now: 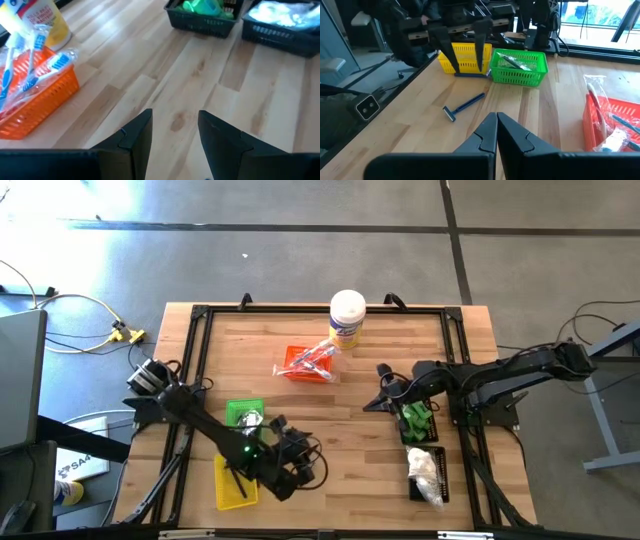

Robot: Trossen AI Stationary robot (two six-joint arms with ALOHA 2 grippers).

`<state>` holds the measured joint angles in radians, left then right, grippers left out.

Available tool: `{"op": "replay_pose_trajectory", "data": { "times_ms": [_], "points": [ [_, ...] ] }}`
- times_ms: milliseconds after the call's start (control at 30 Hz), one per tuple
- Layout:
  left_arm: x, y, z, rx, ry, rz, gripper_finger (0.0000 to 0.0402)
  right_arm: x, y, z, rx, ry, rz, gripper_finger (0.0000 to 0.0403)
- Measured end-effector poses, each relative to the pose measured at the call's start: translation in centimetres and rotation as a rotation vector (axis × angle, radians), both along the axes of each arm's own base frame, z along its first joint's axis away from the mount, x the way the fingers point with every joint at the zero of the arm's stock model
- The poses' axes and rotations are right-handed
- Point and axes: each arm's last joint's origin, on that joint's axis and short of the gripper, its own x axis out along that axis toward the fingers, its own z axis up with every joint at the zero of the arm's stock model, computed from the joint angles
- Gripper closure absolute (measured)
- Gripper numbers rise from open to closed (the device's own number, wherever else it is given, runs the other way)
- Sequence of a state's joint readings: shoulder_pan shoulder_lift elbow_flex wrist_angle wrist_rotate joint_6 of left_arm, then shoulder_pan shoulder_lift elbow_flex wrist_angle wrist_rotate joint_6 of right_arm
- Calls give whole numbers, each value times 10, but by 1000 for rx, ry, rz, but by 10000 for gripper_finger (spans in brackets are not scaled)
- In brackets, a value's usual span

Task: Pick & Place Travel size toiletries
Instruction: Put the blue razor into the yellow bin

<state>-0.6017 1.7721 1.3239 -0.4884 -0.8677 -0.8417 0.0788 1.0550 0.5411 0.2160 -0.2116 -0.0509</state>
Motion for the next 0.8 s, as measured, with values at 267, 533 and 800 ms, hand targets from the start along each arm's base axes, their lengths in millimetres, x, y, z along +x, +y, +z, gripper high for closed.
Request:
{"op": "replay_pose_trajectory", "data": {
  "times_ms": [267,533,800],
  "points": [
    [6,9,-3,-53,76,-56,247,0,0,0,1,3,0,400],
    [6,3,-10,-173,218,-250,247,0,0,0,-2,2,1,400],
    [6,4,-17,-115,318,-351,247,0,0,0,-5,3,2,400]
  ]
}}
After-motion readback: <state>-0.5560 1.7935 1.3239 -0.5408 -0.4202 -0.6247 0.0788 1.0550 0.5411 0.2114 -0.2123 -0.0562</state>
